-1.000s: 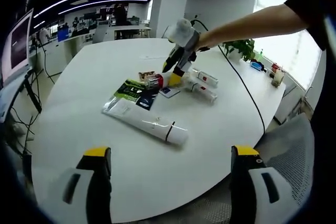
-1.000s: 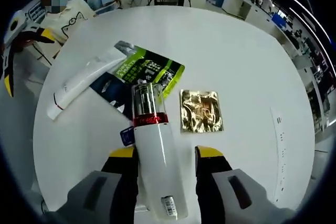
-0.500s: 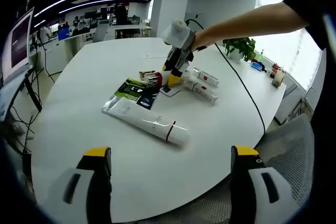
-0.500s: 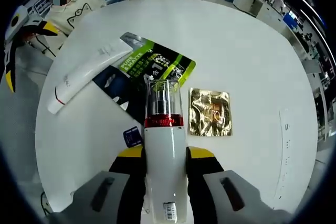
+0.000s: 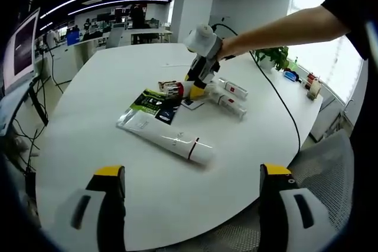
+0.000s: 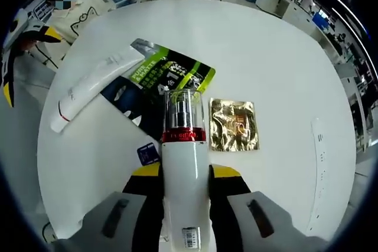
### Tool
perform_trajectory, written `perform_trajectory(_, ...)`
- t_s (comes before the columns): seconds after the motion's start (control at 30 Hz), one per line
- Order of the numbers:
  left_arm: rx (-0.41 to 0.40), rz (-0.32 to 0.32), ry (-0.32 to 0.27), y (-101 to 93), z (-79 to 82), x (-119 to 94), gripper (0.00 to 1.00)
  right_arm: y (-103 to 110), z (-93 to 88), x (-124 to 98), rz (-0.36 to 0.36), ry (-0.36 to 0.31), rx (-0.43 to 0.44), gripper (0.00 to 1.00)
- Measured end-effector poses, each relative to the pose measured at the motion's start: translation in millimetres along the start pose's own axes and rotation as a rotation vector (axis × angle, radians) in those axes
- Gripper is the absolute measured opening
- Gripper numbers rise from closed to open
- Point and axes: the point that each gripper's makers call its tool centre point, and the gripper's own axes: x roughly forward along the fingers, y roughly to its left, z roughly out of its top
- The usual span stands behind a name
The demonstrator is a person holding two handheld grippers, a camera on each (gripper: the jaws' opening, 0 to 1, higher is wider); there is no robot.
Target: Arrange the skincare products in the storage area until every visible bottle or jar stands upright without overlapping.
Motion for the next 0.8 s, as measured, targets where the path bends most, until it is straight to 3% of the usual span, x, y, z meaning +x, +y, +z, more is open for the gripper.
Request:
perform_trajectory(0.27,0.005,-0.001,-0.006,-0.1,1.7,0.0,0.88,-16.4,-0.7,-12.8,-0.100,-0.063,0.025,0.28)
perform_trajectory(0.4,0.010,-0.002,-0.011,-0.8,3.2,0.1,0.88,-19.5,5.3,-31.9,-0.139,-0.120,0.081,0.28)
perform_trajectory(0.8,0.005,0.005,-0.041,0.2,9.7,-2.2,0.88,-24.8,16.4,-65.8,-0.183,-0.270,0.207,0.28)
